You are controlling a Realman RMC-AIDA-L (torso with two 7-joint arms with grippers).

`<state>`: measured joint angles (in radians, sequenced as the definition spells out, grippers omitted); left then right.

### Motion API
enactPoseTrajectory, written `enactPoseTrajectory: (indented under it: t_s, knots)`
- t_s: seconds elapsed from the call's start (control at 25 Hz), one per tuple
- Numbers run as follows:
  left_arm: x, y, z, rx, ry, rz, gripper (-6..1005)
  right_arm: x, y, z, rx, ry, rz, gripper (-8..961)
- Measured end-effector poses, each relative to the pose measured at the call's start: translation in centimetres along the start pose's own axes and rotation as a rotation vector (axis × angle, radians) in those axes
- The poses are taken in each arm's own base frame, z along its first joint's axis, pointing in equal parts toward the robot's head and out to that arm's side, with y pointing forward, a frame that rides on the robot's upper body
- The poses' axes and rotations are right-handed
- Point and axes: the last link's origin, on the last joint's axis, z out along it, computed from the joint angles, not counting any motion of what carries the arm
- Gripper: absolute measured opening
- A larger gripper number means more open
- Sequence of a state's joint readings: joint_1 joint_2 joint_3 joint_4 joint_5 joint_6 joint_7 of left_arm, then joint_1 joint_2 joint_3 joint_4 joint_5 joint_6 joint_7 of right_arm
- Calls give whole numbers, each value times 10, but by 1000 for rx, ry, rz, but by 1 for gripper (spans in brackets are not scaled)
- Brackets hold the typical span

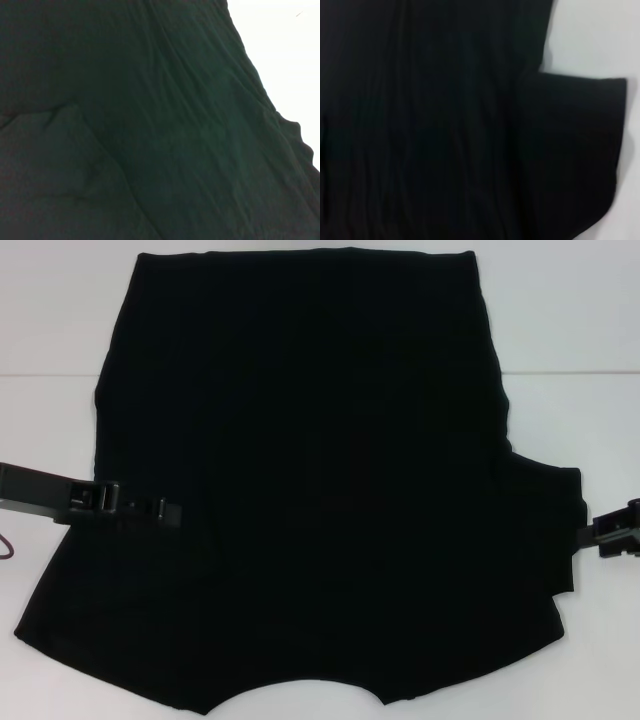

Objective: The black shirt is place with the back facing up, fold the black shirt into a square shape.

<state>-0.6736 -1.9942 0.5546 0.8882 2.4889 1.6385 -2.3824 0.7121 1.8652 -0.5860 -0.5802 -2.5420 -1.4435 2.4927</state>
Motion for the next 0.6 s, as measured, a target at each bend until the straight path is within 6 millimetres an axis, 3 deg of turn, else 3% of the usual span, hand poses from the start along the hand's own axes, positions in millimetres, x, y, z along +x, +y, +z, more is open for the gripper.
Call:
enactPoseTrajectory:
  t_s: [0.24, 0.6]
  knots:
    - [-1, -3, 2, 8, 12, -11, 550, 4, 2, 15, 6, 9, 6, 443]
    - [0, -3, 3, 2, 18, -12, 551, 4, 1, 25, 29, 0, 18, 377]
